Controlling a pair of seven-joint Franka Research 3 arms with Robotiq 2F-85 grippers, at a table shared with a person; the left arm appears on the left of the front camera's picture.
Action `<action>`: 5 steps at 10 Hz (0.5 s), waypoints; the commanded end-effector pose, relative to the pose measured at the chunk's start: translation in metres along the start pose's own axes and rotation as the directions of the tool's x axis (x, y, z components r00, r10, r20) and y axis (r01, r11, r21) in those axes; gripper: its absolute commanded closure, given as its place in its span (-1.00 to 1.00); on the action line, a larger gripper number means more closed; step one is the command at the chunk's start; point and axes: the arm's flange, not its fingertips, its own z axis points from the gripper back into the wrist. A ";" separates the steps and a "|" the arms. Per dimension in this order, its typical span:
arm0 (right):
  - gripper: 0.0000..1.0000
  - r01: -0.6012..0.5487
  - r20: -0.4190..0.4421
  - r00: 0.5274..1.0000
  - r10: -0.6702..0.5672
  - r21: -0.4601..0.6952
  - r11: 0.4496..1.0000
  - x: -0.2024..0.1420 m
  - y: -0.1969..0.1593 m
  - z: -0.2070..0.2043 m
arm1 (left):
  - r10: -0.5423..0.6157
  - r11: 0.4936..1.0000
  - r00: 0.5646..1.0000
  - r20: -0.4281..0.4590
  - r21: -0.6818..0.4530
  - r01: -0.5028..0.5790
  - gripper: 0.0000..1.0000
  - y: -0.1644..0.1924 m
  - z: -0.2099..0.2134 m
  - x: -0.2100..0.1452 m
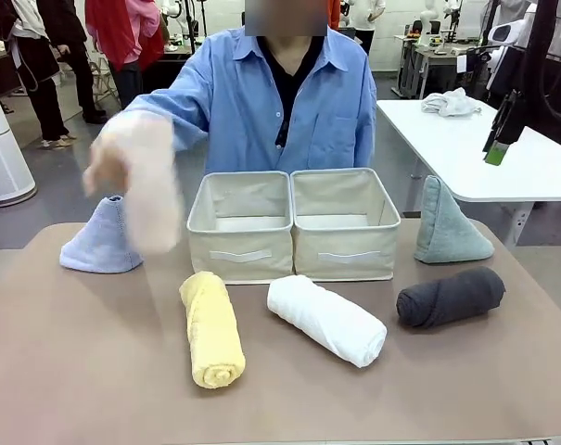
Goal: Sort the towels based on their folding style.
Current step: Pick up one triangle-folded towel and place it in the left Fabric basket.
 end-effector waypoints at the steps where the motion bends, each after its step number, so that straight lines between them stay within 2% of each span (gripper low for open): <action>1: -1.00 0.023 -0.027 0.999 -0.024 -0.006 1.000 -0.003 0.007 -0.002 | 0.000 1.000 1.000 0.002 0.013 0.000 -1.00 -0.001 0.001 0.002; 2: -1.00 0.000 0.000 1.000 0.000 0.000 1.000 0.000 0.000 0.000 | 0.000 1.000 1.000 0.002 0.013 0.000 -1.00 -0.001 0.001 0.002; 3: -1.00 -0.079 0.003 0.997 0.080 -0.141 0.987 0.011 -0.015 0.001 | 0.000 1.000 1.000 0.002 0.013 0.000 -1.00 -0.001 0.001 0.002; 4: -1.00 -0.259 0.004 0.965 0.262 -0.141 0.956 0.020 -0.027 -0.002 | 0.000 1.000 1.000 0.002 0.013 0.000 -1.00 -0.001 0.001 0.002; 5: -1.00 -0.370 0.001 0.927 0.375 -0.165 0.914 0.027 -0.039 -0.007 | 0.000 1.000 1.000 0.002 0.013 0.000 -1.00 -0.001 0.001 0.002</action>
